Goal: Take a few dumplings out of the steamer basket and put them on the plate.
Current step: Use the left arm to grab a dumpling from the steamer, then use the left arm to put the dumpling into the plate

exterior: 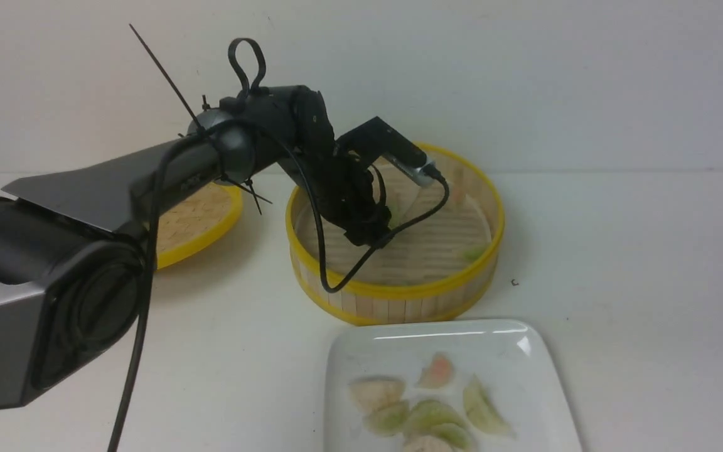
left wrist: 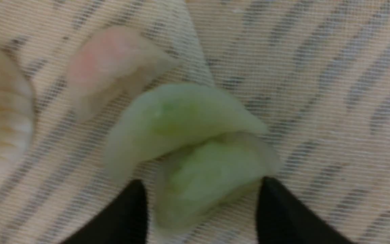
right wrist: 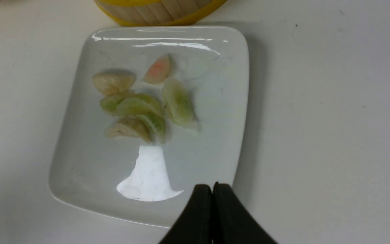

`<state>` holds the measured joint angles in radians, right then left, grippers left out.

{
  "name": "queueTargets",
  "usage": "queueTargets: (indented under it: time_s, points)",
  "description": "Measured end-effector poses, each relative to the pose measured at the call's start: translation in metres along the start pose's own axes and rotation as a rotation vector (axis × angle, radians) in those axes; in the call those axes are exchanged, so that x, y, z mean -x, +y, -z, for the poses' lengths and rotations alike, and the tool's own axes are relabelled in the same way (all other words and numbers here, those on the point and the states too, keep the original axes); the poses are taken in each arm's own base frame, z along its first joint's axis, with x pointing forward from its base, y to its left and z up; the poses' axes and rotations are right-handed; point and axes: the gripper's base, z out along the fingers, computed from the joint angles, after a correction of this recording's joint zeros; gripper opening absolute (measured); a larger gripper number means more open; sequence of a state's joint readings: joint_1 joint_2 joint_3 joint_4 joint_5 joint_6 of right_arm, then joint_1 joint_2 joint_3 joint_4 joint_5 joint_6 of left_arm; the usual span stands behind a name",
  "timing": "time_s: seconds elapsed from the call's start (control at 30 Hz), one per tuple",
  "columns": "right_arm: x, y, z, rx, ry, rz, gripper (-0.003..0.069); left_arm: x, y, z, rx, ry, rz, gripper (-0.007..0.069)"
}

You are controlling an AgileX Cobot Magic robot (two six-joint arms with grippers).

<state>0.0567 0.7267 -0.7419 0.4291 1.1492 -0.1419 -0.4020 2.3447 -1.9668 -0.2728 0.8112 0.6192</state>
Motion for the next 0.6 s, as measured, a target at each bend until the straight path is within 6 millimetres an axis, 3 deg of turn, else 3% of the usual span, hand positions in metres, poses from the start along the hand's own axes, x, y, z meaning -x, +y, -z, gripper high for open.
queueTargets:
  time_s: [0.1,0.13,0.3,0.43,0.6]
  points:
    - [0.000,0.000,0.000,0.000,0.000,0.000,-0.0014,0.001,-0.005,-0.001,0.003,0.020,-0.035,0.0153]
    - [0.000,0.000,0.000,0.000,0.000,0.000,-0.0014,0.001,-0.007,0.001,0.005,0.032,-0.050,0.0125]
    - [-0.001,0.000,0.000,0.002,0.015,0.000,-0.0014,0.003,-0.015,0.017,-0.014,0.128,-0.052,0.0122]
    - [-0.002,0.000,0.000,0.004,0.026,0.000,-0.0014,0.014,-0.017,0.067,0.009,0.179,-0.012,0.0122]
    - [-0.002,0.000,0.000,0.004,0.026,0.000,-0.0014,0.027,-0.026,0.130,0.018,0.110,0.038,0.0122]
